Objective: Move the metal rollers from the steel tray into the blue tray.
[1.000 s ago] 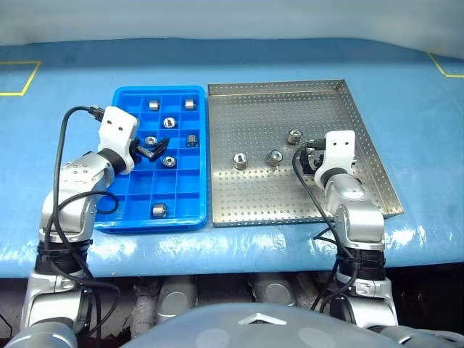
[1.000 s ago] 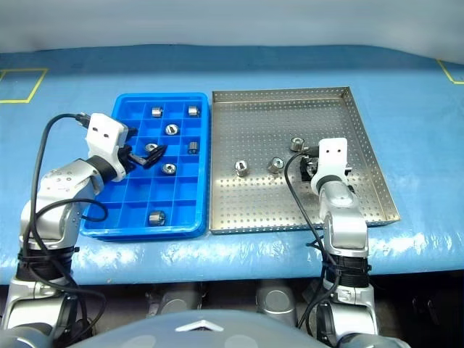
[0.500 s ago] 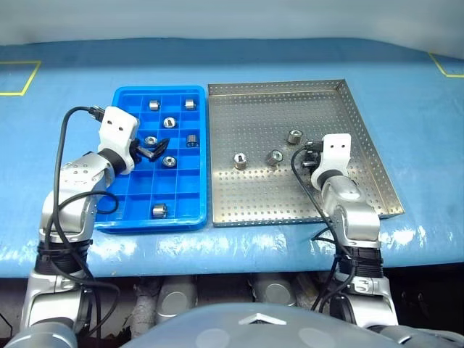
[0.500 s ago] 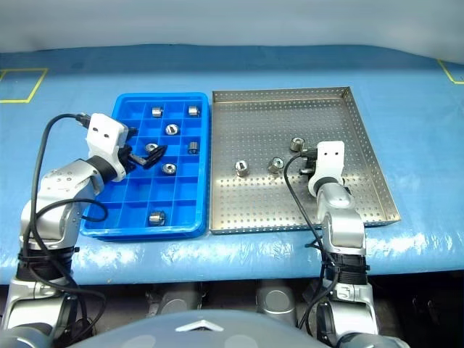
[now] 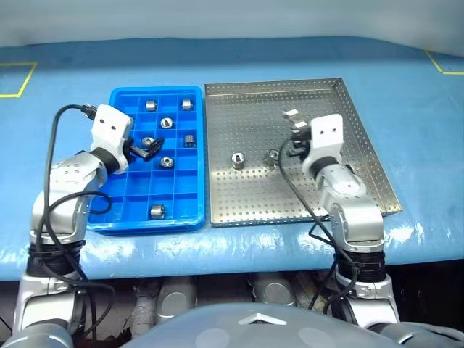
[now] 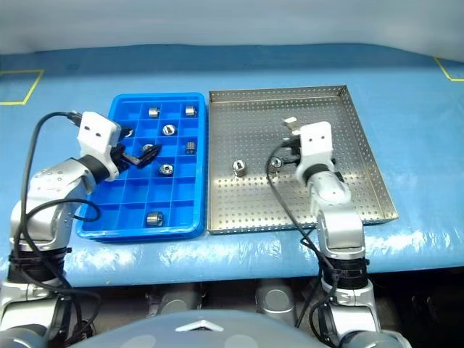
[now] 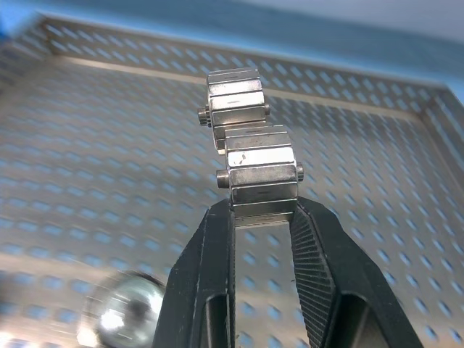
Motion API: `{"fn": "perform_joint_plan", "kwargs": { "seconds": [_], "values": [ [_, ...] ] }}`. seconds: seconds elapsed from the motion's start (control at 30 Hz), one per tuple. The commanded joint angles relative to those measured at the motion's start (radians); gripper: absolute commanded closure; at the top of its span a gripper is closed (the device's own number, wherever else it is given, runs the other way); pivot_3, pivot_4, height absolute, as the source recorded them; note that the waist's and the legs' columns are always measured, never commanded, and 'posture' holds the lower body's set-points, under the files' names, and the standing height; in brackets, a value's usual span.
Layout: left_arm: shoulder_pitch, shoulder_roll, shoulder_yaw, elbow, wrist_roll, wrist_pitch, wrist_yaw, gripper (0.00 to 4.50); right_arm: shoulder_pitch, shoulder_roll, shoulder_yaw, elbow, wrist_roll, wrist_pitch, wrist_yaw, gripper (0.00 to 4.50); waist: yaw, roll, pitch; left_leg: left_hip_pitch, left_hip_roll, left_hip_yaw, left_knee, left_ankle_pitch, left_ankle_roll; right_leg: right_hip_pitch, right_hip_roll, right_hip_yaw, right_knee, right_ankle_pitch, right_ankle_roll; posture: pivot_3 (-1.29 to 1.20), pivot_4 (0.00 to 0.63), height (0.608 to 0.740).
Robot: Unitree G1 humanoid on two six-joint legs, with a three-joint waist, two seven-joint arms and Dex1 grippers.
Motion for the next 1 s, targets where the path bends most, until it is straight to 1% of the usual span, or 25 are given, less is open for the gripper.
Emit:
{"fn": "perform_joint_plan", "kwargs": {
  "seconds": [0.03,0.17,0.27,0.4,0.47,0.53,0.6,0.67,0.73,0.83,0.9,1.0],
  "values": [
    [0.002,0.034,0.044,-0.029,-0.004,-0.009,-0.01,0.0,-0.051,0.049,0.148,-0.105,0.028,0.03,0.042,3.77,0.005,0.0,0.0,0.0,0.0,-0.001,0.0,0.0,0.0,0.0,0.001,0.0,0.0,-0.001,0.001,0.0,0.15,0.74],
    [0.012,0.035,0.049,-0.035,-0.004,-0.008,-0.007,0.0,-0.068,0.075,0.268,-0.126,0.064,0.048,0.104,3.77,0.023,0.0,0.0,-0.001,-0.002,-0.001,0.0,0.0,0.0,0.001,-0.002,-0.001,-0.001,-0.001,0.001,0.01,0.15,0.74],
    [0.027,0.029,0.058,-0.048,-0.008,-0.006,-0.003,0.0,-0.066,0.061,0.309,-0.12,0.059,0.05,0.121,3.77,0.032,0.0,0.0,-0.002,-0.004,-0.001,0.0,0.0,0.0,0.001,-0.004,-0.001,-0.003,0.001,-0.002,0.02,0.15,0.74],
    [0.043,0.028,0.065,-0.048,-0.008,-0.009,-0.003,0.0,-0.062,0.038,0.305,-0.125,0.06,0.059,0.132,3.77,0.033,0.0,0.0,-0.002,-0.004,-0.001,0.0,0.0,0.0,0.001,-0.004,-0.002,-0.003,0.001,-0.002,0.02,0.15,0.74],
    [0.041,0.014,0.067,-0.056,-0.031,-0.005,-0.01,0.0,-0.059,0.031,0.299,-0.128,0.062,0.065,0.131,3.77,0.031,0.0,0.0,-0.002,-0.003,-0.002,0.0,0.0,0.0,0.001,-0.004,-0.002,-0.003,0.0,-0.001,0.02,0.15,0.74],
    [0.041,-0.004,0.054,-0.091,-0.09,-0.029,-0.069,0.0,-0.057,0.022,0.298,-0.131,0.064,0.071,0.135,3.77,0.03,0.0,0.0,-0.001,-0.003,-0.002,0.0,0.0,0.0,0.001,-0.003,-0.002,-0.002,0.0,-0.001,0.02,0.15,0.74],
    [0.043,-0.024,0.048,-0.152,-0.198,-0.061,-0.169,0.0,-0.058,0.012,0.298,-0.131,0.064,0.076,0.142,3.77,0.03,-0.001,0.0,-0.002,-0.003,-0.002,0.0,0.0,0.0,0.001,-0.003,-0.002,-0.002,0.0,-0.001,0.01,0.15,0.74],
    [0.021,-0.048,0.077,-0.147,-0.279,-0.083,-0.226,0.0,-0.055,-0.003,0.3,-0.134,0.065,0.08,0.152,3.77,0.03,-0.001,0.0,-0.002,-0.003,-0.002,0.0,0.0,0.0,0.001,-0.004,-0.002,-0.003,0.001,-0.002,0.01,0.15,0.74],
    [0.0,-0.061,0.093,-0.115,-0.319,-0.112,-0.261,0.0,-0.053,-0.02,0.305,-0.138,0.066,0.08,0.167,3.77,0.031,-0.001,0.0,-0.002,-0.003,-0.002,0.0,0.0,0.0,0.001,-0.004,-0.003,-0.003,0.001,-0.002,0.0,0.15,0.74],
    [-0.015,-0.055,0.069,-0.092,-0.345,-0.122,-0.306,0.0,-0.047,-0.039,0.312,-0.152,0.073,0.08,0.183,3.77,0.023,0.0,0.0,-0.001,-0.003,-0.001,0.001,0.0,0.0,0.001,-0.003,-0.002,-0.002,0.0,-0.001,-0.01,0.15,0.74],
    [-0.023,-0.05,0.053,-0.07,-0.338,-0.123,-0.316,0.0,-0.045,-0.046,0.316,-0.162,0.078,0.078,0.192,3.77,0.021,0.0,0.0,-0.001,-0.003,-0.001,0.001,0.0,0.0,0.001,-0.003,-0.002,-0.002,-0.001,0.002,-0.01,0.15,0.74],
    [-0.031,-0.044,0.035,-0.037,-0.321,-0.129,-0.326,0.0,-0.042,-0.052,0.318,-0.176,0.088,0.076,0.206,3.77,0.021,0.0,0.0,-0.001,-0.002,-0.001,0.001,0.0,0.0,0.001,-0.003,-0.002,-0.002,-0.001,0.002,-0.02,0.15,0.74]
  ]
}}
